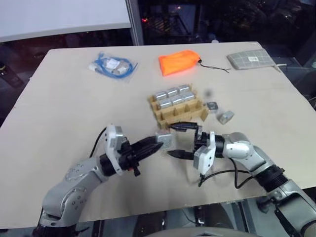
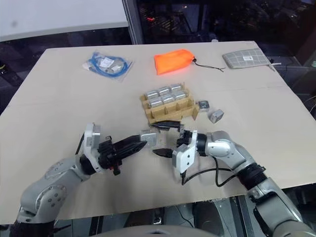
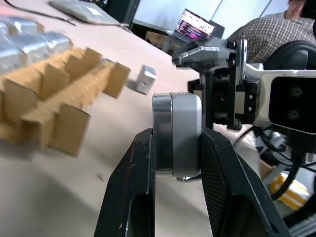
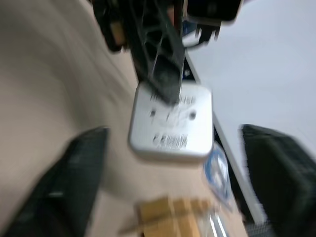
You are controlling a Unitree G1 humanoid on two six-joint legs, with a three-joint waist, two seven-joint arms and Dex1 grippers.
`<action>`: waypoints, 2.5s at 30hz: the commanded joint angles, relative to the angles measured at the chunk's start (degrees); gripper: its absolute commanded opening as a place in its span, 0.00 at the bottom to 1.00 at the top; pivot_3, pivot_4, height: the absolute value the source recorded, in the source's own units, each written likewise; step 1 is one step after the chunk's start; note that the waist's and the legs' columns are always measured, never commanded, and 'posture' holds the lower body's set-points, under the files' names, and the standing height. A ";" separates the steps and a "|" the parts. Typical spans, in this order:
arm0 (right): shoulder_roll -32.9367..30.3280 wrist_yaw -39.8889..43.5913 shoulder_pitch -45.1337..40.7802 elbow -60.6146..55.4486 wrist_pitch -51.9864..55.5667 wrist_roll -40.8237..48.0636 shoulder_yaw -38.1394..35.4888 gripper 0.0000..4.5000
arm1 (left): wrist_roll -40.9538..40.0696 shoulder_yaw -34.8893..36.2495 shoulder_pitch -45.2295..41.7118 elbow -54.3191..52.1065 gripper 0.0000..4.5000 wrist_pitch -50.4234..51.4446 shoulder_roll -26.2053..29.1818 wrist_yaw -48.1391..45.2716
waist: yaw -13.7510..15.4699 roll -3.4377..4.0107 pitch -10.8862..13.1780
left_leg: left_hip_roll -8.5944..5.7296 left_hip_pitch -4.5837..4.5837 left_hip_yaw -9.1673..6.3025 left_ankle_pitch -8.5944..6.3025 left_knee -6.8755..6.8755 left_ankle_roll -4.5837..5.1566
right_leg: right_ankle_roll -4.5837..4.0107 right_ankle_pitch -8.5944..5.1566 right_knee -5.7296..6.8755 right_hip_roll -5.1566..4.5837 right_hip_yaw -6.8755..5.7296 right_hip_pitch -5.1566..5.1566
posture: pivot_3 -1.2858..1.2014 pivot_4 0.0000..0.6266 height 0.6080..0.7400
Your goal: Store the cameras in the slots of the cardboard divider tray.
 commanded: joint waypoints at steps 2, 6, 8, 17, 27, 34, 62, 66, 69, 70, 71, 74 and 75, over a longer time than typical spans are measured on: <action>-6.85 9.15 6.60 -8.74 22.03 20.60 -6.34 0.99 | 1.00 1.00 -2.96 0.86 0.15 -1.55 -0.36 1.10 | 0.15 0.00 0.04 | 0.00 -0.01 -0.01 -0.01 0.00 0.02 | 0.00 0.00 -0.02 -0.02 -0.01 0.03 | 0.52 0.24 1.00; -17.30 17.35 12.89 -17.22 45.57 39.97 -15.07 0.99 | 5.06 0.34 -8.32 3.31 0.15 -2.41 0.83 2.59 | 0.25 0.14 0.14 | 0.03 -0.01 -0.02 -0.15 0.00 0.27 | 0.11 0.07 0.00 0.00 -0.02 0.02 | 0.52 0.24 1.00; -20.67 19.73 15.00 -18.71 50.42 44.58 -19.63 0.99 | 7.09 -0.55 -11.01 4.65 0.15 -2.42 1.58 2.58 | 0.55 0.14 0.14 | 0.01 -0.01 -0.04 -0.17 0.02 0.30 | 0.10 0.07 0.00 0.00 -0.05 0.03 | 0.52 0.24 1.00; -26.79 26.66 20.25 -20.43 61.46 54.39 -38.07 0.99 | 20.20 -9.21 -26.18 16.63 0.15 -3.57 6.55 -1.11 | 1.09 0.06 0.19 | -0.01 -0.08 -0.01 -0.21 0.03 0.36 | 0.24 0.13 -0.08 0.10 -0.05 0.02 | 0.52 0.24 1.00; -24.86 28.13 19.66 -21.47 63.00 50.10 -38.06 0.99 | 24.00 -17.05 -42.15 27.21 0.15 0.82 5.62 -10.33 | 1.11 -0.11 0.30 | -0.03 -0.21 0.01 -0.20 0.12 0.35 | 0.28 0.13 -0.09 0.10 -0.12 0.01 | 0.52 0.24 1.00; -23.25 28.44 18.49 -21.29 63.16 48.13 -38.10 0.99 | 29.55 -21.62 -51.02 35.88 0.15 0.91 5.05 -14.40 | 1.08 -0.13 0.32 | -0.04 -0.22 0.05 -0.19 0.13 0.34 | 0.30 0.13 -0.08 0.13 -0.13 0.01 | 0.52 0.24 1.00; -19.51 27.79 18.90 -21.96 62.62 46.20 -38.98 0.99 | 48.25 -35.60 -69.97 60.80 0.15 -7.12 1.57 -30.54 | 1.13 -0.34 0.48 | -0.05 -0.34 0.08 -0.18 0.23 0.32 | 0.33 0.12 -0.04 0.14 -0.19 -0.05 | 0.52 0.24 1.00; -19.15 28.00 18.41 -21.61 62.35 45.90 -38.99 0.99 | 50.65 -35.99 -71.96 64.76 0.15 -10.37 0.11 -30.72 | 1.18 -0.34 0.48 | -0.06 -0.34 0.08 -0.19 0.28 0.34 | 0.33 0.12 -0.01 0.14 -0.19 -0.04 | 0.52 0.24 1.00; -18.74 27.98 18.13 -21.43 62.17 45.68 -38.99 1.00 | 51.59 -35.42 -71.69 65.05 0.38 -11.61 -0.87 -30.38 | 1.12 -0.34 0.48 | -0.05 -0.33 0.07 -0.20 0.32 0.36 | 0.33 0.12 0.02 0.14 -0.19 -0.04 | 0.52 0.24 1.00; -18.59 27.95 18.18 -21.47 62.19 45.63 -39.00 1.00 | 51.83 -34.99 -71.62 65.27 0.48 -11.88 -1.14 -29.88 | 1.12 -0.34 0.48 | -0.05 -0.34 0.05 -0.20 0.32 0.36 | 0.33 0.12 0.03 0.14 -0.19 -0.05 | 0.52 0.24 1.00; -18.48 27.92 18.21 -21.49 62.20 45.60 -39.01 1.00 | 52.03 -34.64 -71.58 65.44 0.57 -12.02 -1.36 -29.53 | 1.11 -0.35 0.49 | -0.06 -0.34 0.04 -0.20 0.32 0.36 | 0.34 0.12 0.03 0.13 -0.19 -0.05 | 0.52 0.24 1.00; -18.34 27.94 18.48 -21.61 62.17 45.51 -39.15 1.00 | 50.91 -31.92 -72.31 66.04 0.89 -10.45 -2.73 -27.40 | 1.23 -0.35 0.49 | -0.05 -0.36 0.04 -0.20 0.32 0.35 | 0.34 0.12 0.02 0.13 -0.19 -0.05 | 0.52 0.24 1.00; -18.34 27.98 18.60 -21.62 62.14 45.45 -39.27 1.00 | 49.80 -30.45 -72.59 65.51 0.99 -9.46 -3.16 -26.95 | 1.23 -0.36 0.50 | -0.06 -0.36 0.04 -0.20 0.32 0.35 | 0.34 0.13 0.02 0.13 -0.20 -0.05 | 0.52 0.24 1.00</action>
